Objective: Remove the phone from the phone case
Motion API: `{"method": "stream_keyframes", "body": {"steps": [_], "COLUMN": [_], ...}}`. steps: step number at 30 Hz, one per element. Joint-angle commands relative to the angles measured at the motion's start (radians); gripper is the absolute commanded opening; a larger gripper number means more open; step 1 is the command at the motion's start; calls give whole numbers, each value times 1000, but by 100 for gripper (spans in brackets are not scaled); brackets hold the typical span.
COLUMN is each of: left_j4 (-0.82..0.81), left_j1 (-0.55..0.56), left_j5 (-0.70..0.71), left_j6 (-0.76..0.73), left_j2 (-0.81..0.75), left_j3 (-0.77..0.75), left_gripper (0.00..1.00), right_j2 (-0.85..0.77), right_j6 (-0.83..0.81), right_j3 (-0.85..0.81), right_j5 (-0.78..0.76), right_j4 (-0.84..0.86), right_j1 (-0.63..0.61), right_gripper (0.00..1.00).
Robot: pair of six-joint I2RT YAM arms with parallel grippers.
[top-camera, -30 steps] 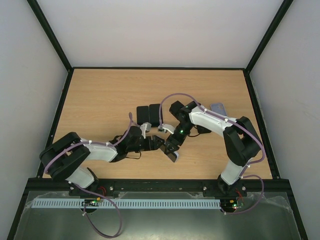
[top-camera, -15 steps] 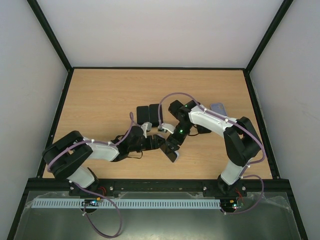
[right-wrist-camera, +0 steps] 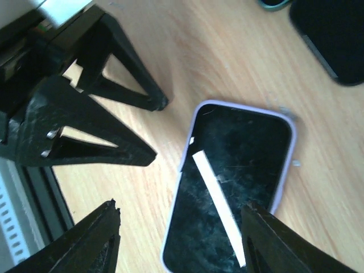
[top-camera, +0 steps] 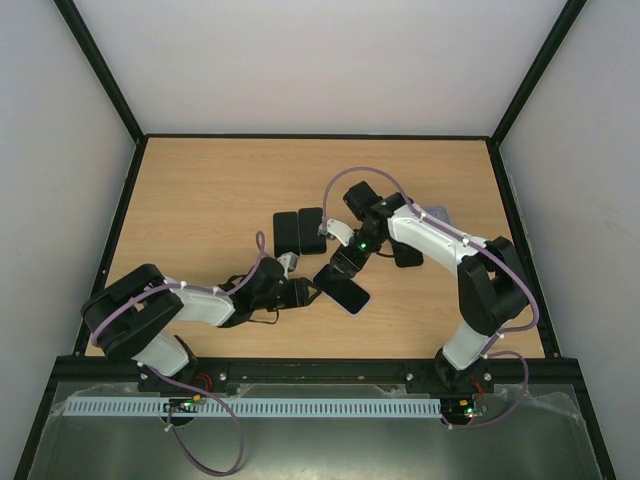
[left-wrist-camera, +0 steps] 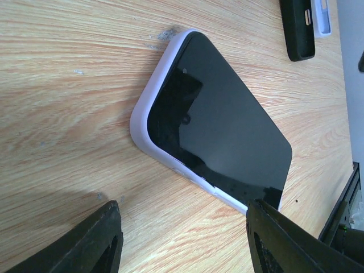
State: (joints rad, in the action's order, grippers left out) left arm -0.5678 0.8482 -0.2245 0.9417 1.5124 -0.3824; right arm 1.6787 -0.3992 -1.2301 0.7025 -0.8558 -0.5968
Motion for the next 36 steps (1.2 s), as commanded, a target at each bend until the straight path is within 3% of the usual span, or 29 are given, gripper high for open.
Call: {"method": "stream_keyframes", "body": {"steps": [1, 4, 11, 20, 24, 33, 36], "left_j4": [22, 40, 171, 283, 275, 273, 270], "left_j1": [6, 5, 7, -2, -3, -3, -2], "left_j5": [9, 23, 159, 291, 303, 311, 310], "left_j6": [-14, -8, -3, 9, 36, 44, 39], "left_j2": [-8, -30, -187, -334, -362, -363, -350], "left_j3": [23, 26, 56, 77, 94, 92, 76], "left_gripper": [59, 62, 67, 70, 70, 71, 71], "right_j2": [-35, -12, -25, 52, 103, 86, 86], "right_j6": [88, 130, 154, 257, 284, 318, 307], "right_j3": [20, 45, 137, 134, 98, 215, 224], "right_j5": [-137, -269, -471, -558, -518, -749, -761], "right_j4": [97, 127, 136, 131, 89, 123, 109], "right_j1": [13, 15, -89, -239, -260, -288, -287], "right_gripper": [56, 61, 99, 97, 98, 98, 98]}}
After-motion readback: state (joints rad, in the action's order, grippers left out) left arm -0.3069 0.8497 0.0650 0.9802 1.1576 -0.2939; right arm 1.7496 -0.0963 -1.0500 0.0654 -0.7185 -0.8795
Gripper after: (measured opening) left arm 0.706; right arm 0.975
